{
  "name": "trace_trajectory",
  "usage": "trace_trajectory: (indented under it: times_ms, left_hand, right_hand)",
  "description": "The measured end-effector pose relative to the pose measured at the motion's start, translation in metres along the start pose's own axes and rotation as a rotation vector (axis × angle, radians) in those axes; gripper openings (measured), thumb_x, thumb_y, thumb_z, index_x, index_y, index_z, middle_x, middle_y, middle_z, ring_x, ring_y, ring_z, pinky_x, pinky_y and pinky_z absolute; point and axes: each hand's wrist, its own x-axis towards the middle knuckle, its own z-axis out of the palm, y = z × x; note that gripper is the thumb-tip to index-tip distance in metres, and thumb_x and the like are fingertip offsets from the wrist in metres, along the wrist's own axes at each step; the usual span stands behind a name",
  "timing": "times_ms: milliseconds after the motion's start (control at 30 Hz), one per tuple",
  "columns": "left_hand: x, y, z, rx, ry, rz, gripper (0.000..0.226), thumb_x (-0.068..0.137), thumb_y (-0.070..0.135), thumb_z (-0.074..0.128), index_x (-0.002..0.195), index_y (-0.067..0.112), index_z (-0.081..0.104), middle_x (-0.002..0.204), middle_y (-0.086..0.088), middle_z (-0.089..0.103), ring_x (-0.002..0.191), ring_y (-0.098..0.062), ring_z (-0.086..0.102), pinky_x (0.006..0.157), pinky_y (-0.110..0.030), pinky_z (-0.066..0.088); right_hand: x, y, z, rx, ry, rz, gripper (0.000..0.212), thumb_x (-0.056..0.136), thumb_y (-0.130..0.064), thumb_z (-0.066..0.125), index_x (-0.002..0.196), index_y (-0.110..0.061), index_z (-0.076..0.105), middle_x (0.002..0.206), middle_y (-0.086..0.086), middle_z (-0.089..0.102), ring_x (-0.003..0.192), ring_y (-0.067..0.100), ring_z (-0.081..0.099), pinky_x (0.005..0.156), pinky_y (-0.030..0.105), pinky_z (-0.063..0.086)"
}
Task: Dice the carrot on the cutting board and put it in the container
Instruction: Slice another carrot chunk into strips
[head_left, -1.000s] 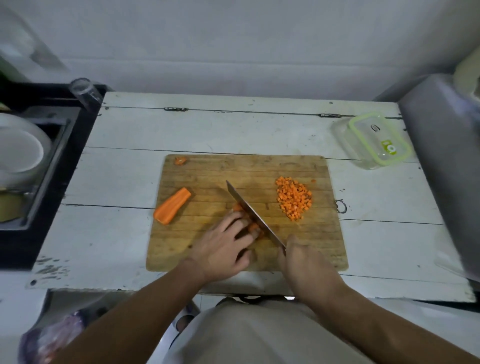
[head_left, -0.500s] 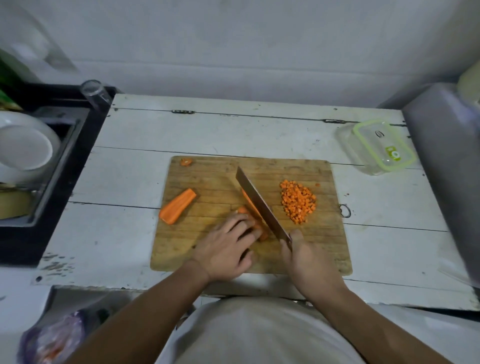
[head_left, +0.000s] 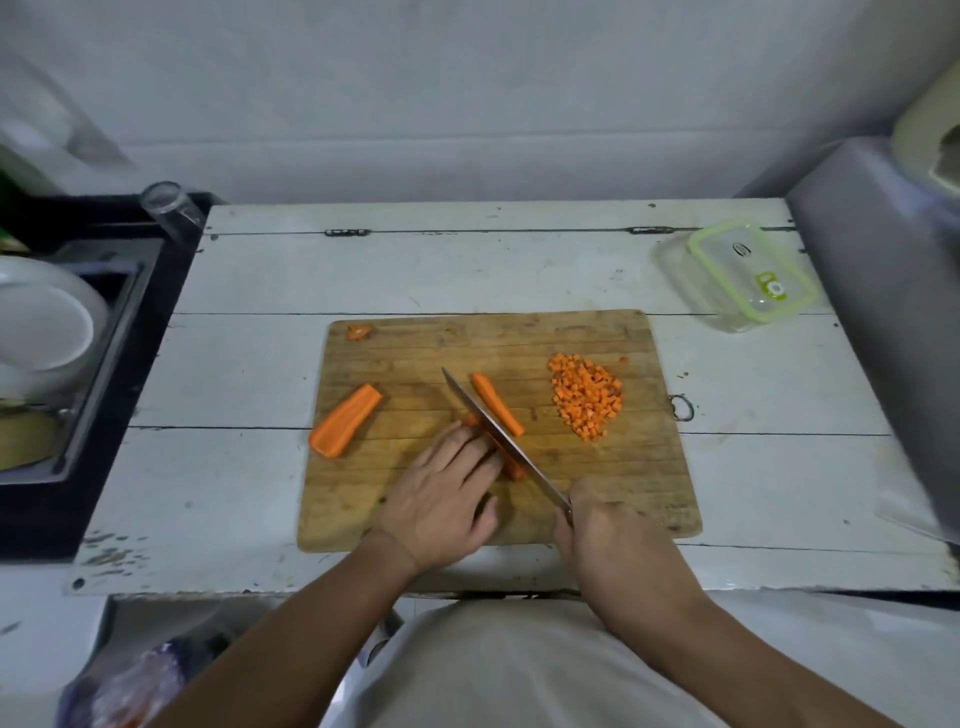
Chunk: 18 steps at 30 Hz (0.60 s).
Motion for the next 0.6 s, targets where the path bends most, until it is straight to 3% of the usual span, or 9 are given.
trace_trajectory:
  times_ms: [300,433,600]
  left_hand:
    - [0.000,-0.001,0.001,-0.018,-0.012,-0.023,0.050,0.091,0.037,0.055,0.136,0.016,0.062,0.140,-0.006,0.058,0.139,-0.027,0.045,0.109,-0.044,0.046]
    - [-0.001,-0.002,0.001,-0.017,-0.030,-0.022,0.049,0.094,0.037,0.053,0.138,0.017,0.061,0.141,-0.006,0.057,0.140,-0.027,0.044,0.110,-0.044,0.044]
    - [0.000,-0.002,0.001,-0.038,0.006,-0.001,0.048,0.092,0.033,0.057,0.135,0.014,0.064,0.137,-0.008,0.060,0.137,-0.029,0.046,0.113,-0.042,0.043]
  right_hand:
    - [0.008,0.003,-0.012,-0.093,-0.053,-0.020,0.017,0.106,-0.038,0.034,0.100,-0.023,0.040,0.098,0.004,0.070,0.089,0.032,0.068,0.064,0.039,0.039]
    - [0.011,0.001,-0.013,-0.046,-0.096,-0.011,0.021,0.107,-0.039,0.032,0.096,-0.023,0.037,0.090,0.005,0.069,0.085,0.034,0.067,0.063,0.040,0.039]
    - [0.006,0.009,-0.016,0.004,-0.102,0.000,0.032,0.107,-0.047,0.025,0.096,-0.023,0.042,0.084,0.003,0.066,0.079,0.029,0.065,0.067,0.043,0.049]
